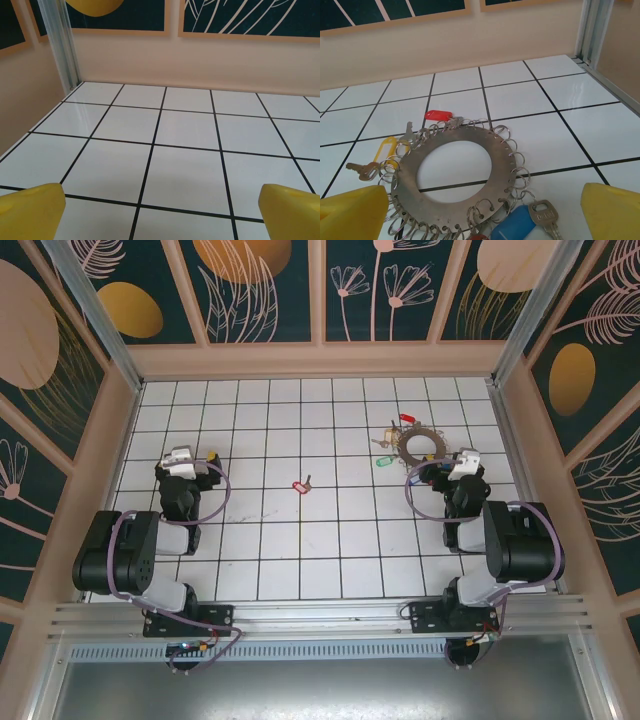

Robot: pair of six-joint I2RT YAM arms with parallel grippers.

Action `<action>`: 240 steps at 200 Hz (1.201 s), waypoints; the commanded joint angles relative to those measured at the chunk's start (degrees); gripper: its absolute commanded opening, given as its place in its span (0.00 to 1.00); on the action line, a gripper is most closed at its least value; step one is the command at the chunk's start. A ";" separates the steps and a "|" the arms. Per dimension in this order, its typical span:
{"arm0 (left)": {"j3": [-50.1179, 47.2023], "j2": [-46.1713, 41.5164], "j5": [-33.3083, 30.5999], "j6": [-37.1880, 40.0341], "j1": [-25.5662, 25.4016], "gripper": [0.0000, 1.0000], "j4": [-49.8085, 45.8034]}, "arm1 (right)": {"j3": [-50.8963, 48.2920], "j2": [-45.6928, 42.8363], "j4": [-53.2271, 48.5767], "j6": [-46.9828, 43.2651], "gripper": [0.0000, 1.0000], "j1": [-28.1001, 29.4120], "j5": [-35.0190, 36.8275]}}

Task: Put the keys on the keyring

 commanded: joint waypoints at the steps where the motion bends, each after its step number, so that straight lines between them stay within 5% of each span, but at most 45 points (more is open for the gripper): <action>1: -0.57 -0.24 0.54 -0.23 0.52 0.99 2.41 | 1.00 -0.01 0.84 0.11 0.99 -0.15 -1.42; 172: -0.77 -0.53 0.69 -0.12 0.55 0.99 2.75 | 1.03 -0.09 0.76 0.47 0.99 -0.56 -2.05; 196: 4.33 -8.32 5.36 1.63 0.51 0.99 -13.51 | 0.47 -3.58 -0.71 3.43 0.99 -0.73 5.33; 240: 8.51 -27.56 2.32 -1.37 0.51 0.99 -31.12 | 19.15 -13.56 -45.73 16.59 0.99 -2.04 21.92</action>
